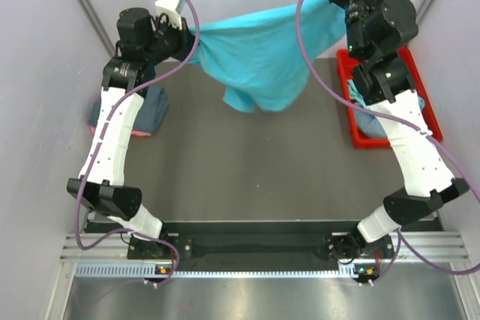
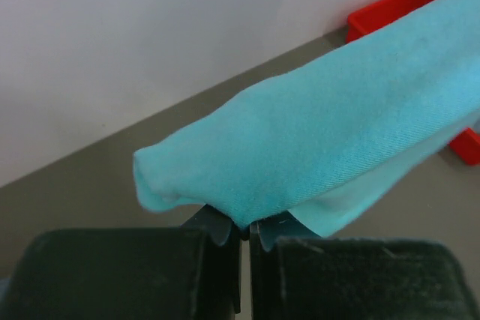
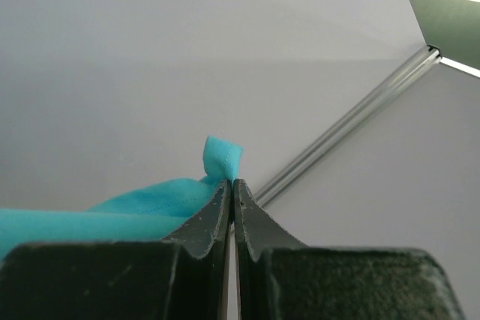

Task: Fold and stack the t-shirts
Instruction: Flatten the tshirt out

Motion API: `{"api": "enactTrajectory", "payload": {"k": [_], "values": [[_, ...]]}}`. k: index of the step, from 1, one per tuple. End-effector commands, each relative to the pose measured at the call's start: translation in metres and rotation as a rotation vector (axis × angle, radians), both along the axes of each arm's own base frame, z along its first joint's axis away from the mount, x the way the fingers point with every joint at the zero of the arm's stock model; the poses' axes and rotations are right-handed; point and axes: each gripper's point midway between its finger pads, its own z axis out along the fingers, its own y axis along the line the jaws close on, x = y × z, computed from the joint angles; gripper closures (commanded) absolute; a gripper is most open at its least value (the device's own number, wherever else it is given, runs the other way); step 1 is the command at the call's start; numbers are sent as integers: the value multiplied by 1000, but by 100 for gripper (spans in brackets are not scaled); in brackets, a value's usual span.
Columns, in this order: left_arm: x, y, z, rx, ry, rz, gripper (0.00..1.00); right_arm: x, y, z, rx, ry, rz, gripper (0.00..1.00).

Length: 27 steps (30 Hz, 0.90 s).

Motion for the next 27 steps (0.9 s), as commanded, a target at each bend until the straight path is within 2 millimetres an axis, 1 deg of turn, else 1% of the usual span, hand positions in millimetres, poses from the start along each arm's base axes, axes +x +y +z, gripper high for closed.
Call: {"api": "enactTrajectory", "payload": {"k": [1, 2, 3, 4, 5, 6, 7, 8, 9, 10, 11, 12, 13, 14, 15, 16, 17, 18, 19, 20, 21, 23, 24, 25, 26, 27], "values": [[-9, 2, 0, 7, -10, -10, 100, 14, 7, -31, -3, 86, 12, 100], [-6, 1, -11, 11, 17, -16, 100, 19, 6, -37, -7, 101, 11, 100], [-5, -2, -18, 10, 37, -28, 100, 24, 7, -43, -9, 115, 11, 100], [-1, -8, -30, 10, 67, -61, 100, 33, 11, -53, -16, 139, 12, 100], [0, -11, -38, 12, 89, -82, 100, 39, 9, -57, -16, 149, 4, 100], [2, -14, -46, 7, 115, -93, 100, 51, 12, -68, -27, 174, 4, 100], [9, -18, -62, 4, 157, -106, 100, 59, 10, -74, -29, 185, -4, 100], [14, -22, -70, -2, 181, -111, 100, 68, 10, -82, -35, 201, -4, 100], [20, -25, -79, -13, 208, -114, 100, 85, 17, -98, -52, 229, 8, 100], [35, -28, -99, -24, 258, -110, 100, 95, 17, -105, -56, 236, 6, 100], [42, -33, -100, -41, 264, -120, 100, 107, 14, -112, -60, 246, -5, 100], [51, -35, -107, -50, 277, -116, 100, 126, 19, -119, -59, 243, -4, 100], [67, -38, -118, -58, 293, -108, 100, 136, 17, -123, -56, 242, -15, 100], [77, -40, -119, -63, 284, -106, 100, 138, 13, -103, -41, 194, -25, 100], [86, -41, -121, -60, 273, -106, 100, 158, 18, -120, -61, 216, -32, 100], [100, -43, -121, -60, 259, -98, 100, 162, 16, -113, -58, 188, -39, 100], [109, -41, -118, -58, 237, -79, 100, 162, 16, -98, -58, 146, -41, 100], [116, -41, -113, -51, 212, -74, 100, 168, 17, -101, -93, 140, -51, 100], [124, -40, -105, -50, 176, -60, 100, 168, 17, -94, -99, 115, -54, 100], [129, -39, -95, -53, 141, -51, 100, 167, 19, -93, -110, 111, -48, 100], [133, -37, -86, -51, 109, -40, 100, 161, 18, -81, -94, 78, -41, 100], [132, -35, -74, -49, 71, -34, 100, 154, 18, -78, -81, 82, -30, 100], [127, -33, -65, -43, 47, -31, 100, 144, 15, -73, -58, 98, -19, 100], [124, -31, -61, -37, 38, -29, 100, 137, 16, -73, -51, 112, -5, 100], [119, -30, -59, -33, 36, -30, 100, 136, 19, -87, -57, 156, 12, 100], [114, -30, -60, -31, 46, -32, 100, 117, 16, -79, -38, 169, 34, 100]]}}
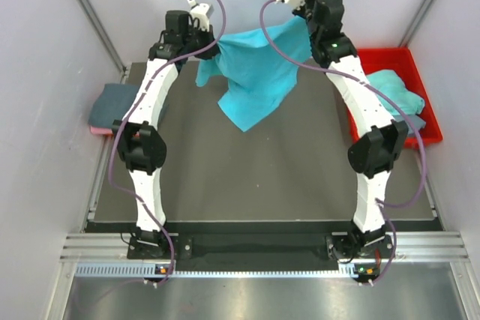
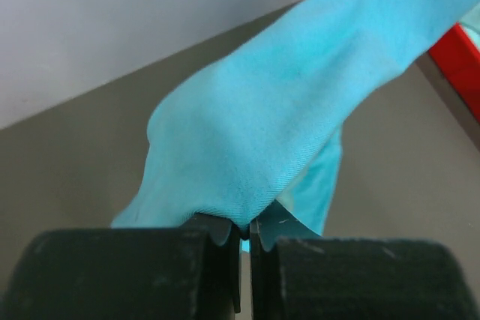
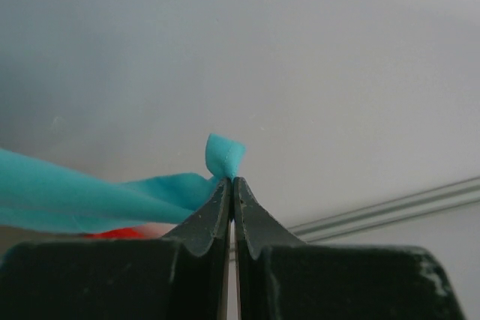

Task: Fold and stack the t-shirts
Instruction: Flatten the tshirt out

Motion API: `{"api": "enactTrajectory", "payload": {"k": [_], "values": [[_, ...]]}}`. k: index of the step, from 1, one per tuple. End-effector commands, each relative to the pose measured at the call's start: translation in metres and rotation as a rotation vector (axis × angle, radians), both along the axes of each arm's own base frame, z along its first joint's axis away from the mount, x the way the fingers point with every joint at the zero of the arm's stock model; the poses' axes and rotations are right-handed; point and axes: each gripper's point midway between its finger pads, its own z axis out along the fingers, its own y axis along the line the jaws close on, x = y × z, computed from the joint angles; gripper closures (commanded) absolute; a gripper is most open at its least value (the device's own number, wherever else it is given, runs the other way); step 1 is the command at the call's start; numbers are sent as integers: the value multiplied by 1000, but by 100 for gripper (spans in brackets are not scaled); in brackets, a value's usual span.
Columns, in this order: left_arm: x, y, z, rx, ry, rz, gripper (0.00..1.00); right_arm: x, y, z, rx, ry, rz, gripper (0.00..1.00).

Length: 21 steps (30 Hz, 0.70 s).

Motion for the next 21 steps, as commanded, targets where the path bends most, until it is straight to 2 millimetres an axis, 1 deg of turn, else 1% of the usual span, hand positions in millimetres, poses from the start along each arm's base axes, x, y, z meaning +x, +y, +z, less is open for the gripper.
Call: {"api": "enactTrajectory", "payload": {"k": [1, 2, 3, 4, 5, 6, 7, 8, 9, 10, 11, 12, 13, 14, 15, 16, 17, 18, 19, 20, 21], "values": [[-31, 7, 105, -35, -245, -15, 100, -72, -9, 79, 107, -110, 60, 100], [-39, 8, 103, -15, -243, -35, 100, -80, -9, 77, 107, -91, 68, 100], [-47, 7, 100, -15, -223, -47, 100, -97, -9, 74, 113, -41, 91, 100], [-68, 5, 89, -16, -158, -84, 100, -106, 0, 65, 110, 11, 131, 100], [-78, 4, 82, -16, -119, -104, 100, -115, 9, 54, 108, 66, 186, 100], [-94, 3, 72, -15, -73, -128, 100, -132, 12, 39, 123, 153, 213, 100], [-112, 1, 55, -21, 16, -160, 100, -141, 22, 26, 123, 212, 252, 100], [-124, -1, 46, -28, 65, -185, 100, -155, 28, 20, 155, 254, 296, 100], [-140, -2, 30, -31, 136, -206, 100, -165, 33, -2, 150, 345, 317, 100], [-154, -2, 16, -32, 213, -220, 100, -175, 42, -14, 149, 398, 358, 100], [-166, -6, 8, -56, 271, -242, 100, -182, 50, -34, 147, 469, 395, 100], [-176, -7, -8, -65, 342, -247, 100, -194, 57, -50, 174, 541, 424, 100], [-189, -6, -17, -75, 413, -257, 100, -202, 64, -64, 179, 599, 452, 100], [-201, -11, -21, -123, 490, -270, 100, -211, 77, -75, 216, 665, 505, 100], [-210, -14, -28, -143, 550, -285, 100, -224, 81, -89, 227, 748, 525, 100], [-219, -15, -32, -160, 604, -295, 100, -233, 90, -89, 248, 783, 561, 100], [-231, -17, -35, -183, 677, -297, 100, -241, 103, -100, 289, 862, 607, 100], [-240, -21, -36, -216, 716, -323, 100, -255, 105, -112, 294, 949, 619, 100], [-245, -21, -36, -227, 728, -333, 100, -263, 112, -113, 300, 984, 648, 100], [-249, -22, -36, -232, 729, -345, 89, -270, 122, -124, 305, 1050, 692, 100], [-254, -22, -37, -240, 749, -356, 75, -282, 121, -135, 286, 1119, 699, 100]]}}
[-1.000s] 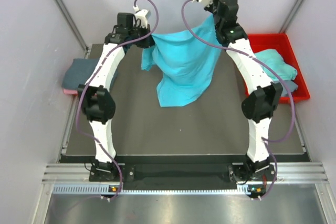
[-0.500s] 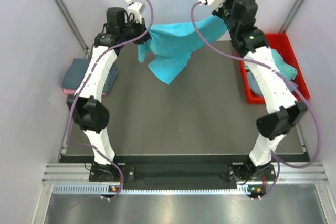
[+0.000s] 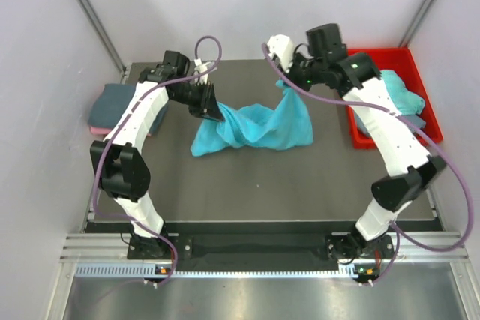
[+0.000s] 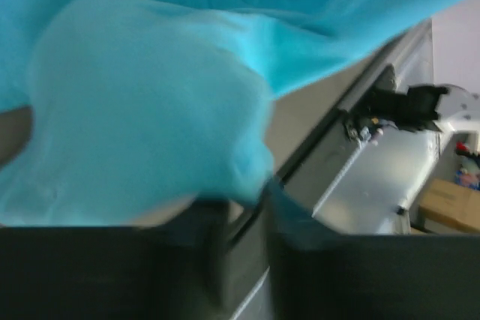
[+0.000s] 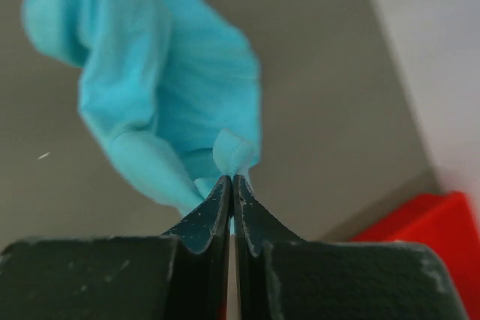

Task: Fold and stack the t-shirts
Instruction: Flatten the tshirt out

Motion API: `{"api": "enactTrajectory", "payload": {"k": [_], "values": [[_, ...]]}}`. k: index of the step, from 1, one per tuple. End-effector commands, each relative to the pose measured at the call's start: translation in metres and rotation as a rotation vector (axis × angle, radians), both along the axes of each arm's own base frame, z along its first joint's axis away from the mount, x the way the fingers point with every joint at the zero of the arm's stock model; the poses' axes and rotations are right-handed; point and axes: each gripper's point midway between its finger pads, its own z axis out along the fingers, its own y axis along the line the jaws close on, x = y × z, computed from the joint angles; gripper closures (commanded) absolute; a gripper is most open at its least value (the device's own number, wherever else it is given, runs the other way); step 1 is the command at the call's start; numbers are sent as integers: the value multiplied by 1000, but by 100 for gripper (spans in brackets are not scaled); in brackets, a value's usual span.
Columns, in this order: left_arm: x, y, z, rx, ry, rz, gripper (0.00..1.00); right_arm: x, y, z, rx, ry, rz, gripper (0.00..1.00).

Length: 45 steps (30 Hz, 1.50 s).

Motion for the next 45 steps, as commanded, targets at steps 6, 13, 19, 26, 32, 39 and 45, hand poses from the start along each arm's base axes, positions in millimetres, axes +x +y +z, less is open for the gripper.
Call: {"api": "enactTrajectory", "payload": {"k": [6, 13, 19, 26, 32, 39, 45], "values": [[-12, -5, 46, -115, -7, -48, 24, -44, 33, -30, 61, 248, 165, 74], [31, 18, 17, 54, -51, 105, 23, 13, 53, -63, 104, 275, 129, 65], [28, 54, -38, 221, 78, 253, 23, 65, 73, -138, 168, 492, 56, 61], [15, 95, -77, 295, 215, 360, 23, 126, 71, -192, 167, 454, -27, 53], [9, 132, -114, 466, 292, 454, 23, 143, 73, -212, 239, 495, -81, 51], [7, 141, -142, 503, 389, 440, 24, 151, 82, -240, 321, 594, -119, 50], [-3, 143, -155, 532, 444, 427, 25, 147, 89, -262, 348, 666, -115, 49]]}}
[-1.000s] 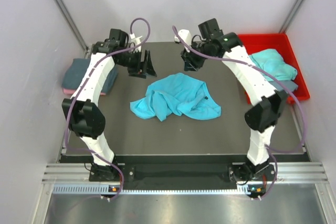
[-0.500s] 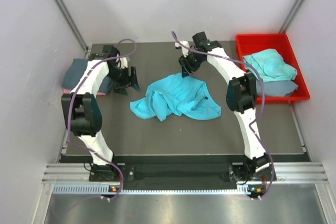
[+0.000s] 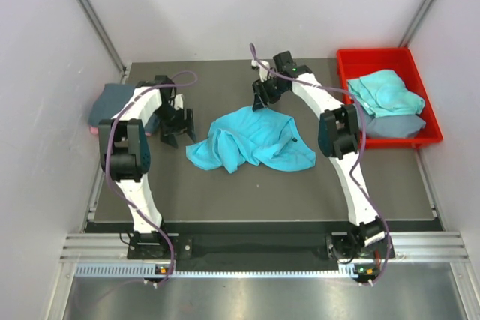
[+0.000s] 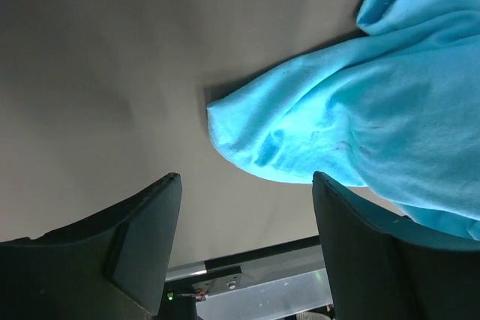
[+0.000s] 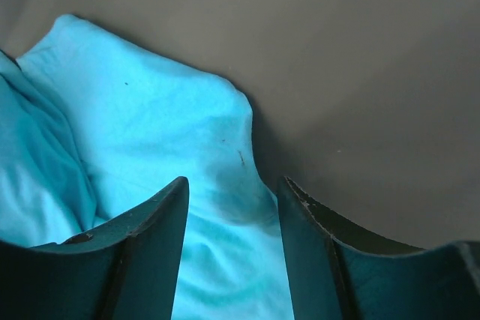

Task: Fold and stack the t-shirts
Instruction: Flatten the tshirt out

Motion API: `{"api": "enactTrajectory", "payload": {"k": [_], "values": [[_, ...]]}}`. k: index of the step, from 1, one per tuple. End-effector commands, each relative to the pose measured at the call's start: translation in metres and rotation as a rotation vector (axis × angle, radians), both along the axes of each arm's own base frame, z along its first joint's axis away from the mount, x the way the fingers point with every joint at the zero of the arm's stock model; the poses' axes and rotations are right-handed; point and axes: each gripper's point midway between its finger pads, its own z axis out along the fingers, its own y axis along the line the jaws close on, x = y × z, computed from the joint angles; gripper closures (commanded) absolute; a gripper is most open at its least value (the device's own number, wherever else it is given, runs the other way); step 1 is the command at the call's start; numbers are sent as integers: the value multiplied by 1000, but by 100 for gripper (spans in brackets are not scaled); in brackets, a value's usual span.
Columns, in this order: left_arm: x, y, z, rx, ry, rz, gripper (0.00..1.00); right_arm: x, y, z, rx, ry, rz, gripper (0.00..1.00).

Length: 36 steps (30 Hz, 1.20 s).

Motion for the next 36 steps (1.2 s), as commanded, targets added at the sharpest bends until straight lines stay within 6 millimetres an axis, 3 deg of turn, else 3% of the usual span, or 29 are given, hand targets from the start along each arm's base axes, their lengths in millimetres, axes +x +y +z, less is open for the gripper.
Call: {"api": "enactTrajectory", "payload": {"k": [1, 4, 10, 14, 18, 21, 22, 23, 26, 30, 31, 33, 34, 35, 36], "values": [[-10, 6, -1, 18, 38, 9, 25, 11, 10, 12, 78, -18, 4, 49], [-12, 4, -6, 13, 53, 4, 26, 13, 10, 8, 87, -6, -7, 49], [-12, 4, -37, 7, 130, -21, 29, 12, 11, 0, 93, 14, -7, 51], [8, 5, -41, 5, 107, -36, 38, 16, 9, 0, 86, 1, -20, 54], [18, 1, -40, -24, 88, -31, 54, 16, 7, -1, 80, 1, -23, 73], [19, -3, -41, -38, 85, -30, 77, 16, 5, 0, 74, -1, -27, 90], [19, -4, -41, -41, 81, -27, 93, 16, 5, 0, 70, -5, -29, 93], [21, -4, -40, -41, 72, -28, 100, 18, 4, 1, 67, -11, -33, 96], [38, -5, -27, -47, 14, -29, 100, 29, -2, 11, 48, -58, -76, 100], [93, -3, 19, -34, -198, -69, 100, 64, -36, 58, 20, -205, -180, 100], [118, -3, 46, -27, -301, -79, 100, 76, -52, 85, 8, -275, -229, 100], [144, -2, 74, -21, -416, -108, 100, 92, -85, 122, 2, -367, -297, 100], [165, -4, 102, -26, -520, -120, 100, 98, -101, 164, 19, -459, -340, 100], [174, -5, 116, -29, -570, -126, 100, 104, -124, 179, 16, -494, -386, 100], [189, -7, 140, -32, -659, -134, 100, 103, -138, 222, 36, -589, -416, 100]]}}
